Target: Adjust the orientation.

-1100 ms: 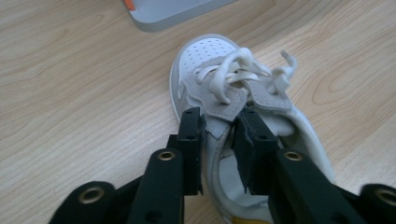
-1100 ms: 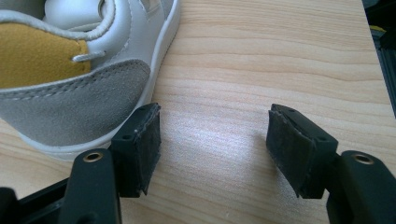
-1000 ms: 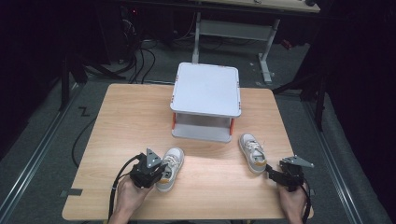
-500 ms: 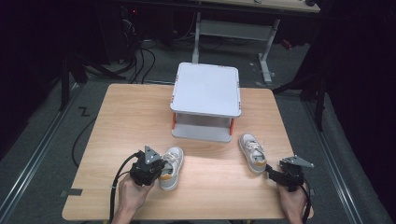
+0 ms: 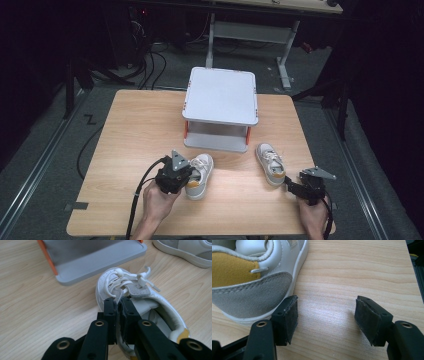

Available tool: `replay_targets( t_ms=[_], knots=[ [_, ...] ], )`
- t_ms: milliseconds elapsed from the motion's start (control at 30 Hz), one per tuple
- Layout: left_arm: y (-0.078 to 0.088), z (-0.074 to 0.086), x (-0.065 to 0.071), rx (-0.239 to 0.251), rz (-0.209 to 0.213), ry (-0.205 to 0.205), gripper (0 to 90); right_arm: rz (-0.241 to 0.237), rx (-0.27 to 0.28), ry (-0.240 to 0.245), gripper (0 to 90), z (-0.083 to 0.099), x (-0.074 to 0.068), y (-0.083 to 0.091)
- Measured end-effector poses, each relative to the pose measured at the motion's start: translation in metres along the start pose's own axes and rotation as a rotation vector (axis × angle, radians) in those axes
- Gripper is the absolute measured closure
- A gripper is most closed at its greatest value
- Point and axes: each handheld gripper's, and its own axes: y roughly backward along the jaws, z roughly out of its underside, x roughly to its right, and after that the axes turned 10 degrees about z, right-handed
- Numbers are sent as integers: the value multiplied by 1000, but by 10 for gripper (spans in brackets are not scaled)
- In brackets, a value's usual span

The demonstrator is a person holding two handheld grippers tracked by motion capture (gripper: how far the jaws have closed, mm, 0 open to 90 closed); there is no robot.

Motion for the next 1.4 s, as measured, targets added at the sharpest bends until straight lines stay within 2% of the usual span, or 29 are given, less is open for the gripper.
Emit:
replay_targets(
  t_ms=[233, 400, 500, 633, 867, 900, 967, 1033, 1067, 1333, 1400],
  knots=[
    [-22, -11, 12, -34, -29, -36, 840, 0, 0, 0, 354, 0, 0, 0],
    [-35, -8, 15, -51, -48, -38, 838, 0, 0, 0, 354, 0, 0, 0],
    [-36, -8, 17, -51, -50, -45, 834, 0, 0, 0, 354, 0, 0, 0],
    [-39, -6, 20, -63, -13, -46, 818, 0, 0, 0, 354, 0, 0, 0],
    [-38, -2, 17, -41, 41, -8, 800, 0, 0, 0, 354, 0, 0, 0],
    [-38, -1, 16, -30, 61, -4, 787, 0, 0, 0, 354, 0, 0, 0],
    [-38, 0, 16, -25, 65, -3, 784, 0, 0, 0, 354, 0, 0, 0],
    [-38, 1, 16, -16, 78, 5, 756, 0, 0, 0, 354, 0, 0, 0],
    [-37, 1, 13, -3, 118, 29, 733, 0, 0, 0, 354, 0, 0, 0],
    [-29, 2, 5, 52, 170, 74, 525, 0, 1, -1, 354, 0, 0, 0],
    [-26, 3, -2, 73, 172, 87, 476, 0, 1, -1, 354, 0, 0, 0]
  ],
)
